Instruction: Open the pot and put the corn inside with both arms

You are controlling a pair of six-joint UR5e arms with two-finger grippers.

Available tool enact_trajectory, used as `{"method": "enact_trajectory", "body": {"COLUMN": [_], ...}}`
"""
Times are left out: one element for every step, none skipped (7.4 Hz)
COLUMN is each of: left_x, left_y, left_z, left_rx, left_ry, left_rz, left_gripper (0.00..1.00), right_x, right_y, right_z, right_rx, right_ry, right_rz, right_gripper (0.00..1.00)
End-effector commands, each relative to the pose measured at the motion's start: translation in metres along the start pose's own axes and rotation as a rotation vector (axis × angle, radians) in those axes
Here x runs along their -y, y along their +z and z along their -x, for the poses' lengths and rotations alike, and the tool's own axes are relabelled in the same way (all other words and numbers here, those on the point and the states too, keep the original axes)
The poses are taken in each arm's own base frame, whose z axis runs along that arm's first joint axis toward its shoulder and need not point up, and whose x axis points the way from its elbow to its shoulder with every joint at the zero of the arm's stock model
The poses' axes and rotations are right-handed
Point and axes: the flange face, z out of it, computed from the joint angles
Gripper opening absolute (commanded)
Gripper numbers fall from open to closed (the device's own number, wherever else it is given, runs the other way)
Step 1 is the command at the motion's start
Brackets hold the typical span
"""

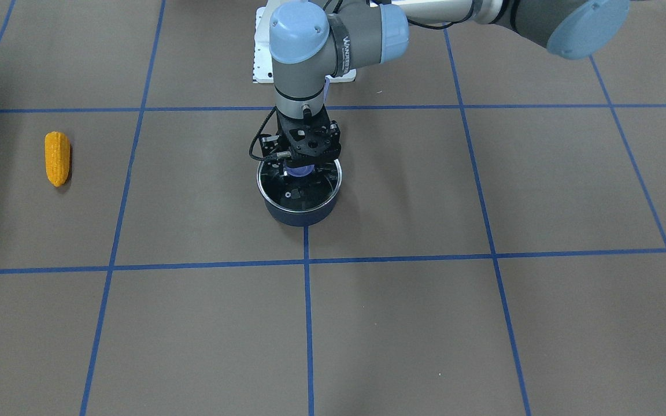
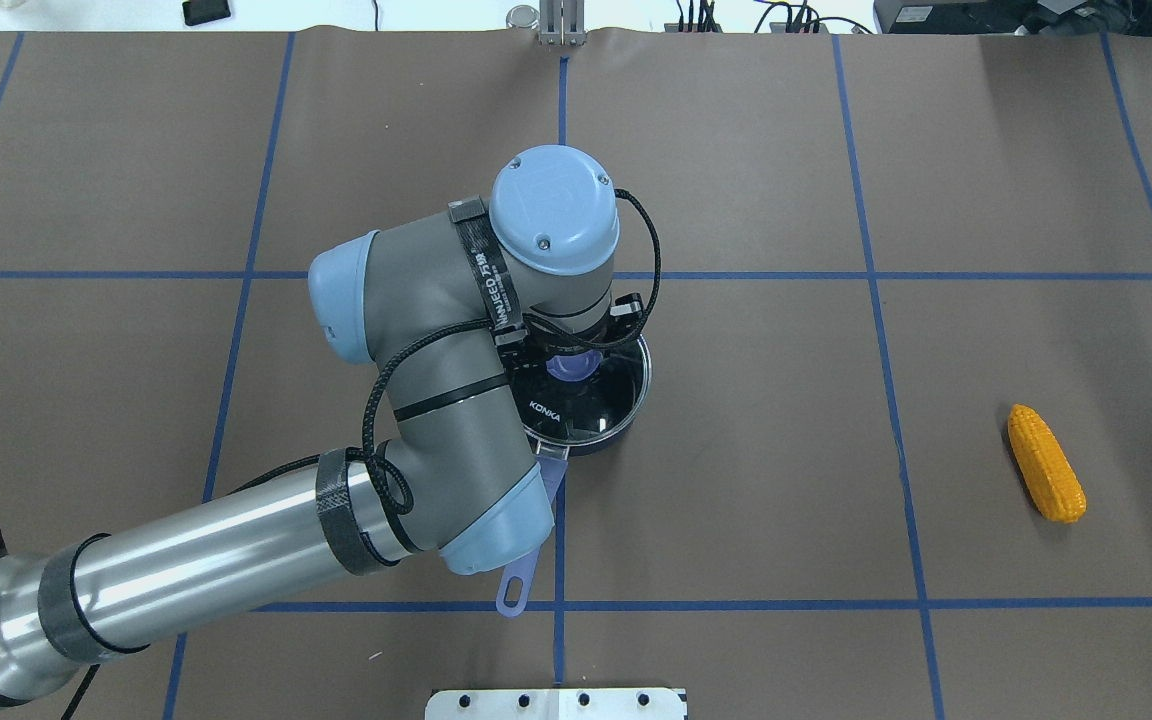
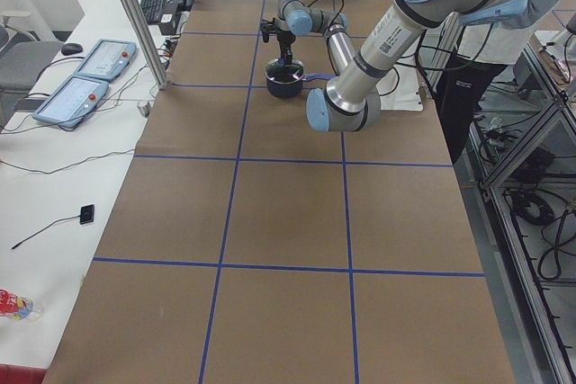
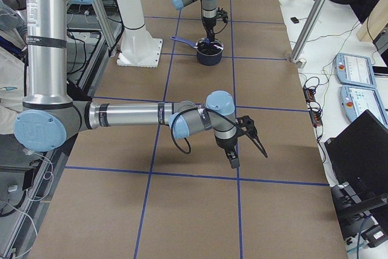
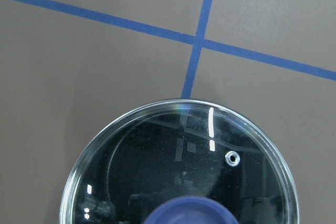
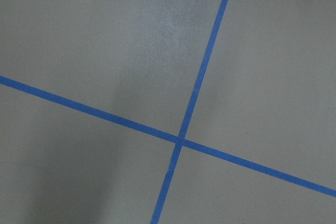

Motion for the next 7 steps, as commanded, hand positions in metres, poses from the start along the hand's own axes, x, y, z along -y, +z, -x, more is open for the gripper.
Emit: {"method": "enact_trajectory", "body": {"left_x": [-0.005, -0.008, -0.009, -0.010, -0.014, -0.017, -0.022], "left_y": [0.002, 0.004, 0.005, 0.003, -0.011, -0.021, -0.032], "left_z": [-0.002, -0.002, -0.001, -0.002, -0.001, 0.007, 0.027], "left_rx": [-0.001, 0.002, 0.004, -0.002, -0.024, -0.045, -0.065], "left_ry": [0.006, 0.012, 0.012, 0.018, 0.026, 0.034, 0.043], "left_rz": [0.003, -0.003, -0.003, -0.004, -0.004, -0.006, -0.007], "left_gripper": [0.73, 0.70, 0.54, 0.30, 0.08, 0.00, 0.00], "right_x": [0.001, 0.001, 0.001, 0.001, 0.001, 0.001, 0.001], "right_y": [0.003, 0.003, 0.003, 0.003, 0.003, 0.003, 0.002], "right_z": [-0.002, -0.002, -0.002, -0.002, -0.002, -0.002, -0.001], "right_rx": [-0.001, -0.001, -0.001, -0.001, -0.001, -0.001, -0.001], "right_ry": [0.003, 0.003, 0.003, 0.003, 0.003, 0.003, 0.002], "right_rz": [0.004, 0.004, 0.004, 0.004, 0.004, 0.004, 0.003], "right_gripper": [1.00, 1.00, 1.00, 1.00, 1.00, 1.00, 1.00]}}
